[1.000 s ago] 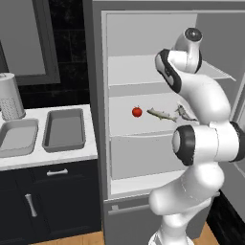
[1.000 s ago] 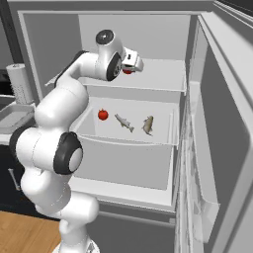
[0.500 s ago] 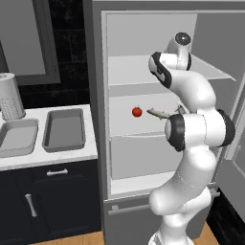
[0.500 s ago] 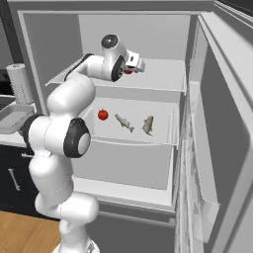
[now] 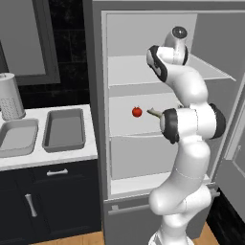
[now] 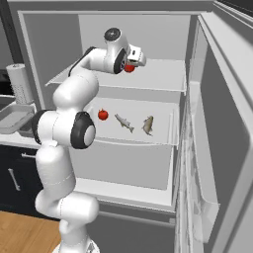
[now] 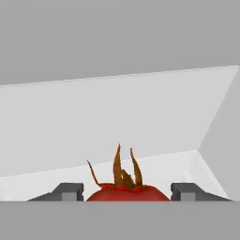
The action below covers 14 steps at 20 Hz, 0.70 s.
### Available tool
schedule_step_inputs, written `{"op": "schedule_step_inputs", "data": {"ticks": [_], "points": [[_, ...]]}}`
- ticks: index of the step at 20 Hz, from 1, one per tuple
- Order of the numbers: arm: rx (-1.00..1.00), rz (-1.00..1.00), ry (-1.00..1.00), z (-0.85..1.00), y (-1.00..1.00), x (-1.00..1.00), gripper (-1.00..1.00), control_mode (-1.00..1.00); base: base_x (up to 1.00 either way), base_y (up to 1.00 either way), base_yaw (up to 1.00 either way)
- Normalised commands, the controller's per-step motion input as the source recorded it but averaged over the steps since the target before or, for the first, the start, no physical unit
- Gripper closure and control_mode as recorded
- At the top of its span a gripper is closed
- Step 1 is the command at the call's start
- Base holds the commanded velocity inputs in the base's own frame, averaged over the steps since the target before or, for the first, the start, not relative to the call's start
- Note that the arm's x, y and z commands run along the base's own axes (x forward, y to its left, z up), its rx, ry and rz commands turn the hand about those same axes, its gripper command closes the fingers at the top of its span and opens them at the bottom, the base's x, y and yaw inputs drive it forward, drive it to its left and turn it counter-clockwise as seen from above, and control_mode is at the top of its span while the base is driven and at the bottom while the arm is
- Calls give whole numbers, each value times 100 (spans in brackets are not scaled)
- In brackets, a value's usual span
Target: Place one tomato and one fish in each tupperware on the nearby counter, to pack two identical lunches.
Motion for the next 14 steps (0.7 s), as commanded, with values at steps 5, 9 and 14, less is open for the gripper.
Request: {"op": "schedule_step_inputs", "data": {"ticks": [5,9,14], "points": [[-1,0,-1,-77,-1,-2,100,-100,0,0,0],[-4,-2,-29,-66,-2,-55,100,-100,0,0,0],[8,-4,-92,-1,-6,-100,100,-100,0,0,0]]}}
